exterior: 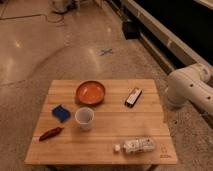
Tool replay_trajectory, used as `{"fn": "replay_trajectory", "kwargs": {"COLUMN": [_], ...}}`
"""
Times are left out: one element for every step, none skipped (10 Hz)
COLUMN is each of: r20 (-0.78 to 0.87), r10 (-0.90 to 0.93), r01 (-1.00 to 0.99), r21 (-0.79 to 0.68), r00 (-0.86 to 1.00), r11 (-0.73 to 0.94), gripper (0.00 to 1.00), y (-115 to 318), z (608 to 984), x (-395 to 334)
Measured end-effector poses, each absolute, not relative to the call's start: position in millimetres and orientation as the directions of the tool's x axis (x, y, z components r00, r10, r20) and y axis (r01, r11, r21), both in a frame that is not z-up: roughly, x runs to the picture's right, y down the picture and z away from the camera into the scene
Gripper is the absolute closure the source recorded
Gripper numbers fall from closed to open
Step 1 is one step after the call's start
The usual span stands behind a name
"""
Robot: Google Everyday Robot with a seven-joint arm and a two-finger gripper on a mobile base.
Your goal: Place the bottle in the ceramic bowl
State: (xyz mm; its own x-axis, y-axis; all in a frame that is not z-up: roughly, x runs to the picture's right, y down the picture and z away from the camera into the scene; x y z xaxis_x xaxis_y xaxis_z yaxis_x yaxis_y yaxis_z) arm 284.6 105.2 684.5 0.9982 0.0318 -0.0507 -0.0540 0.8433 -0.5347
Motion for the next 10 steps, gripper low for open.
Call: {"fn": "replay_trajectory", "kwargs": {"r20": [-0.051,-0.051,-0.051,-0.051,-0.051,-0.051,-0.051,-0.051,-0.051,-0.051], "r10": [0.032,0.032,0.032,0.032,0.032,0.032,0.032,0.032,0.032,0.032], "r01": [-0.054,-0.054,-0.054,-0.054,-0.054,-0.054,-0.054,-0.054,-0.054,-0.054], "r21": [-0.535,-0.535,-0.535,-0.535,-0.535,-0.535,-0.535,-0.535,-0.535,-0.535], "r00": [0.998,0.998,0.998,0.998,0.998,0.998,0.998,0.998,0.998,0.998], "r11": [0.843,0.843,0.843,0.843,0.843,0.843,0.843,0.843,0.843,0.843], "gripper": [0.35,0.35,0.35,0.35,0.35,0.35,0.35,0.35,0.35,0.35], "y": [105.2,105.2,105.3,105.2,105.3,105.3,105.3,105.3,105.3,105.2], "z": [684.4,684.5,684.5,684.4,684.5,684.4,684.5,684.5,684.4,684.5], "x": [284.6,284.6,284.6,284.6,284.6,284.6,284.6,284.6,284.6,284.6]}}
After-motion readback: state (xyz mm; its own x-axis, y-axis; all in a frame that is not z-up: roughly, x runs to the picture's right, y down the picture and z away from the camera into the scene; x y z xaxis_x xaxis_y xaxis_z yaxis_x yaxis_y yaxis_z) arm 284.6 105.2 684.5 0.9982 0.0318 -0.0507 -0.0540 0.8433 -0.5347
